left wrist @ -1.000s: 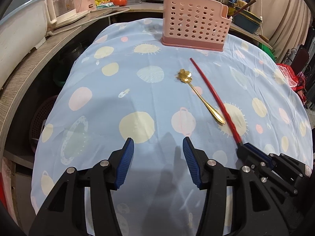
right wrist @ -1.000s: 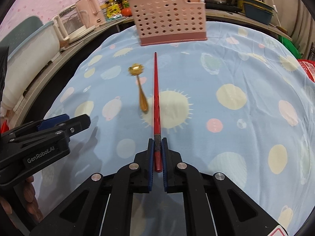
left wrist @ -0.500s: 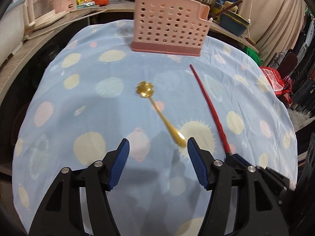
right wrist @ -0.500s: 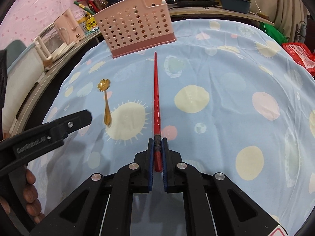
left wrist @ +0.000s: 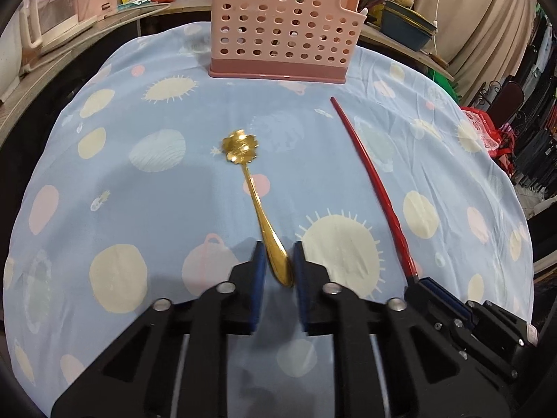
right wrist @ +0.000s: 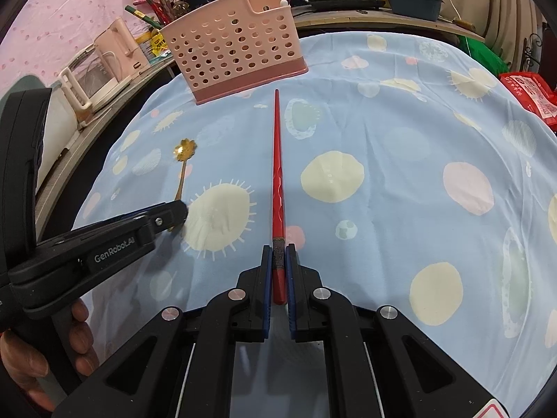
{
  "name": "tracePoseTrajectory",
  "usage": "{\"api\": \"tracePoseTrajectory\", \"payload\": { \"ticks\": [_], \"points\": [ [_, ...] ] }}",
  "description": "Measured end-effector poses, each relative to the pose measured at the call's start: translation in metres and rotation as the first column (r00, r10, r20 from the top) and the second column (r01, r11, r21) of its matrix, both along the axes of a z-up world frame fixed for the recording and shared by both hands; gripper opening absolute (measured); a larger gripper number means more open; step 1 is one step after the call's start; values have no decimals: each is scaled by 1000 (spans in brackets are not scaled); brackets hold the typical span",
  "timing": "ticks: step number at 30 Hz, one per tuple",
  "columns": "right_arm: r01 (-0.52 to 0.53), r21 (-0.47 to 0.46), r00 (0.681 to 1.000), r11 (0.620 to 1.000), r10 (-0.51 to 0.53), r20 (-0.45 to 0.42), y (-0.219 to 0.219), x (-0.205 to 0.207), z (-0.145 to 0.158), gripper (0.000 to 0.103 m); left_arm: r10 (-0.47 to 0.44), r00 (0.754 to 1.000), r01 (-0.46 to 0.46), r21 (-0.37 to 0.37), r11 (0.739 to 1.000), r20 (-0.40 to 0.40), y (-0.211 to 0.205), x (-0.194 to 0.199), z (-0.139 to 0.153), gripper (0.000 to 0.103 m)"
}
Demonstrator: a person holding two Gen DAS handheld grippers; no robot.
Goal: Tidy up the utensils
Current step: 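Grasp the red chopstick with the right tool while the left tool approaches the gold spoon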
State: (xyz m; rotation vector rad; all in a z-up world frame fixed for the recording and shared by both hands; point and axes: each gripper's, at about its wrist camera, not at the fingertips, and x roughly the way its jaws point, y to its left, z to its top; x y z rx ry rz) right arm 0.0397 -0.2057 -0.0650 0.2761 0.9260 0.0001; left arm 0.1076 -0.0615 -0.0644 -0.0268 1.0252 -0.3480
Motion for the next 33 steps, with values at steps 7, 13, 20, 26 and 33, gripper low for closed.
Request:
{"api": "tracePoseTrajectory", "payload": {
  "ticks": [7, 13, 20, 26, 33],
  "points": [
    [2, -4, 1000, 1000, -2, 17, -1, -4, 6, 7, -3, 1000, 3, -21, 1000, 7, 10, -9, 7, 10],
    [3, -6, 998, 1000, -3, 57, -2, -12, 21, 7, 18, 999, -16, -34, 999, 50, 22, -19, 26, 10],
    [6, 0, 992, 1000, -6, 126, -4, -19, 51, 7, 46, 992, -38, -72, 997, 114, 35, -24, 58, 5],
    [15, 5, 983, 1000, -15, 183, -8, -20, 77, 7, 44, 990, -31, -93, 995, 135, 37, -23, 72, 3],
    [15, 7, 989, 1000, -16, 149, -7, -21, 64, 7, 43, 998, -40, -74, 996, 37, 34, -26, 35, 40]
  ]
}}
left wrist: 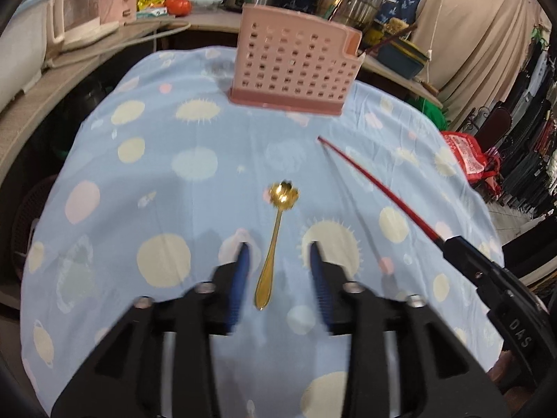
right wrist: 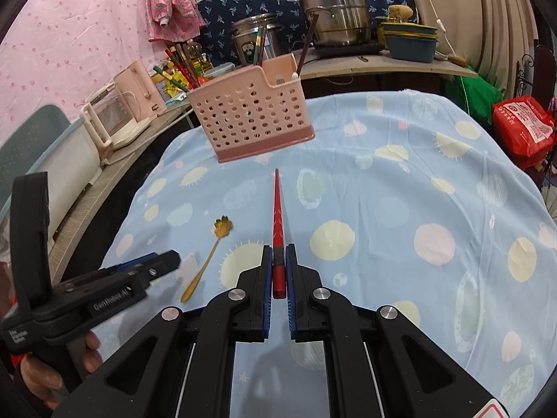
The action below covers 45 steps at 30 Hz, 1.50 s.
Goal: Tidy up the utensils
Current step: 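Grasp the red chopstick with the right tool while the left tool approaches the gold spoon, then grasp the gold spoon handle with the left tool while the right tool holds the chopstick, then lift the spoon and chopstick and lower them into the pink holder with both tools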
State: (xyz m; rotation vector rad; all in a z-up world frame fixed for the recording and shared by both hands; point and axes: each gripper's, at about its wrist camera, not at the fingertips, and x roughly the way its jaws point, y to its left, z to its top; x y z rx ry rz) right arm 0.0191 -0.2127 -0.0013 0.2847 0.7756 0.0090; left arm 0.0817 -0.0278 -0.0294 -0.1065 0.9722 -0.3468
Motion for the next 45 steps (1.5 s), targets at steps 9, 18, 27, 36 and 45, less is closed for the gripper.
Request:
{"api": "tracePoseTrajectory", "payload": {
  "ticks": [9, 18, 27, 36, 45],
  "points": [
    [-15, -4, 1000, 1000, 15, -26, 6, 0, -10, 7, -32, 999, 34, 63, 997, -31, -4, -4, -36, 29],
    [-13, -5, 1000, 1000, 13, -22, 7, -1, -9, 7, -57, 998, 58, 29, 998, -14, -5, -10, -22, 10],
    [-14, 4, 1000, 1000, 14, 8, 5, -3, 3, 7, -30, 996, 32, -30, 999, 87, 7, -10, 29, 1],
    [-11, 10, 999, 1000, 11, 49, -2, -1, 29, 7, -32, 988, 35, -18, 999, 148, 2, 0, 62, 1],
    [14, 8, 986, 1000, -15, 167, -24, 17, 96, 7, -45, 967, 47, 1, 999, 252, -1, 20, 123, 1]
  ]
}}
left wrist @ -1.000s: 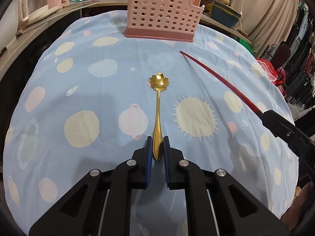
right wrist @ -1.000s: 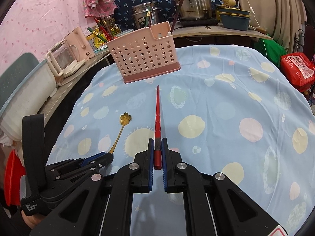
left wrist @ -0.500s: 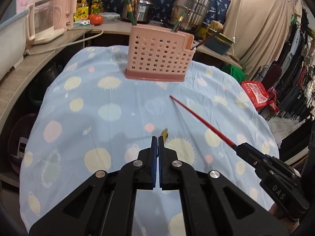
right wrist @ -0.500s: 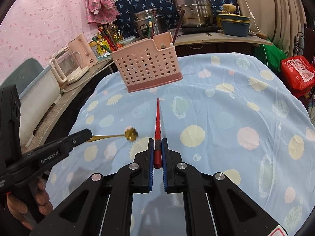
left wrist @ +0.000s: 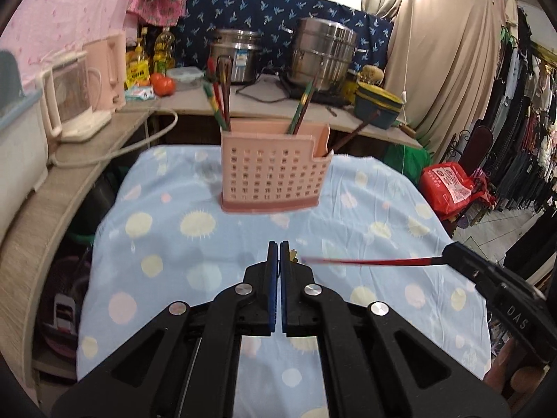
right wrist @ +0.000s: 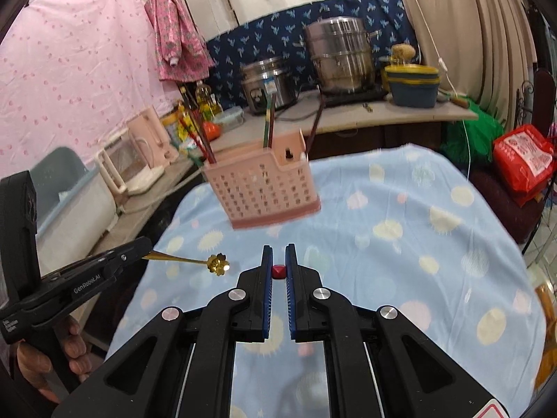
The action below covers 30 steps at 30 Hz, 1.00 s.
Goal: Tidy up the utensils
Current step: 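Lift the spoon and chopstick and lower them into the pink holder with both tools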
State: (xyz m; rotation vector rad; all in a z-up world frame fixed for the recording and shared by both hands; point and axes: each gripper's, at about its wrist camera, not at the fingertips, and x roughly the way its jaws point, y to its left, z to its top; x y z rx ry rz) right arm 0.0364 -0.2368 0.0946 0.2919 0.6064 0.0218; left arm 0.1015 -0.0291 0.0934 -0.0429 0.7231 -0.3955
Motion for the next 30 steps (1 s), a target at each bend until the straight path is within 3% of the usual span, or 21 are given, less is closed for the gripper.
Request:
{"api": "tracePoseTrajectory", "payload": {
  "ticks": [10, 21, 26, 30],
  "points": [
    [-21, -33, 990, 999, 25, 140, -9, 62, 80, 7, 6, 992, -7, 11, 1000, 126, -11, 55, 68, 1],
    [-17, -33, 949, 999, 26, 314, -4, 157, 159, 7, 67, 975, -76, 34, 997, 210, -13, 135, 111, 1],
    [-8, -36, 942, 999, 20, 335, 6, 201, 169, 7, 77, 967, -86, 26, 996, 242, -14, 161, 124, 1],
    [-10, -23, 952, 1000, 17, 306, 8, 229, 150, 7, 79, 971, -89, 35, 995, 226, -17, 182, 116, 1]
  ]
}}
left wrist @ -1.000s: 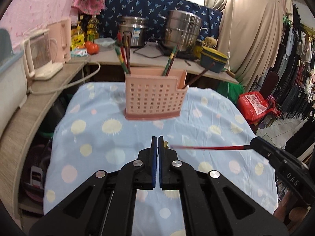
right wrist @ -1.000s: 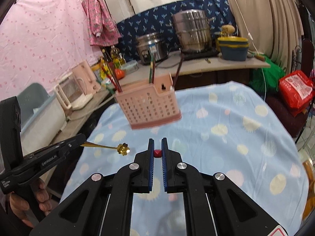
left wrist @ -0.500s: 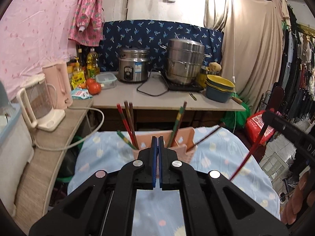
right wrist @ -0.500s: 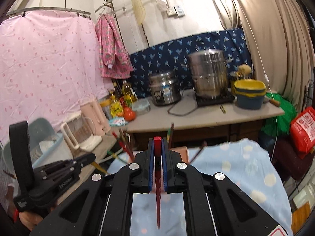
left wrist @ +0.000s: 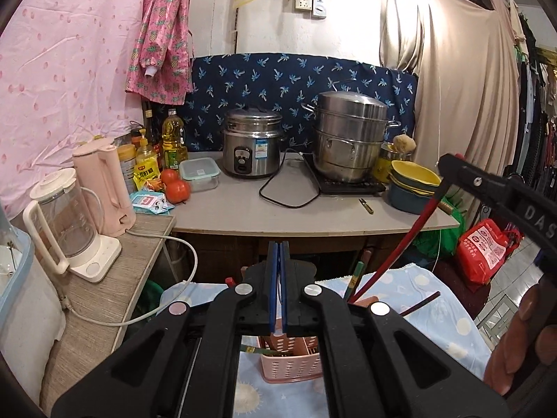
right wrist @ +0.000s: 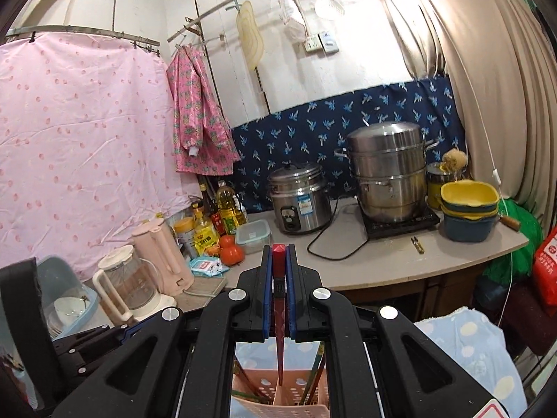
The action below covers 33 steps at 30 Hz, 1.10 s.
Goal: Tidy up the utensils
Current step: 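Lift the spoon and chopstick and lower them into the pink holder with both tools, then open both tools to release the spoon and chopstick into the holder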
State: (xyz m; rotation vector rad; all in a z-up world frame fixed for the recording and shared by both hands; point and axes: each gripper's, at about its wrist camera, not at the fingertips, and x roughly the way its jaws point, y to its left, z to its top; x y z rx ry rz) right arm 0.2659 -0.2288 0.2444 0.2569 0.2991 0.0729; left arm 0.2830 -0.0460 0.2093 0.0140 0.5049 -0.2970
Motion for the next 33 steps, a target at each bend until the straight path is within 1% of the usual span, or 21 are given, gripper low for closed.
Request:
{"api": "tracePoseTrajectory", "payload": {
  "ticks": [3, 8, 11, 17, 18, 19, 20, 21, 22, 23, 24, 27, 30, 33],
  "points": [
    [-2, 3, 999, 1000, 2, -35, 1, 13, -20, 7, -6, 1000, 6, 9, 1000, -24, -3, 8, -12, 1],
    [-1, 2, 994, 1000, 1, -109, 1, 26, -60, 7, -9, 997, 11, 30, 999, -72, -9, 17, -41, 1],
    [1, -13, 990, 1000, -3, -139, 2, 28, -76, 7, -12, 995, 16, 35, 999, -95, -13, 19, -54, 1],
    [4, -20, 984, 1000, -7, -176, -3, 28, -92, 7, -4, 993, 10, 48, 999, -117, -20, 22, -69, 2],
    [8, -21, 984, 1000, -12, -179, -4, 28, -93, 10, 5, 993, 1, 50, 999, -117, -20, 23, -70, 2],
    [12, -19, 984, 1000, -15, -178, -5, 26, -94, 13, 13, 993, -7, 53, 999, -117, -21, 23, -71, 7],
    [16, -19, 984, 1000, -19, -180, -6, 25, -95, 22, 24, 993, -17, 58, 998, -118, -21, 23, -73, 14],
    [20, -17, 984, 1000, -22, -178, -7, 22, -95, 33, 32, 993, -25, 59, 998, -117, -21, 22, -73, 31],
    [24, -17, 984, 1000, -27, -174, -8, 19, -95, 37, 48, 993, -42, 59, 997, -112, -20, 21, -74, 46],
    [30, -18, 985, 999, -33, -168, -9, 15, -96, 43, 60, 993, -54, 57, 997, -105, -18, 19, -74, 48],
    [36, -23, 986, 999, -39, -162, -9, 9, -96, 46, 63, 993, -58, 56, 997, -102, -18, 17, -74, 49],
    [33, -36, 985, 999, -39, -168, -10, -5, -98, 52, 66, 992, -61, 52, 997, -105, -15, 11, -74, 50],
    [31, -45, 983, 998, -39, -181, -11, -20, -102, 54, 70, 993, -64, 62, 996, -100, -14, 1, -75, 50],
    [33, -51, 976, 998, -43, -212, -11, -35, -109, 54, 73, 992, -66, 71, 995, -106, -14, -11, -79, 50]
  ]
}}
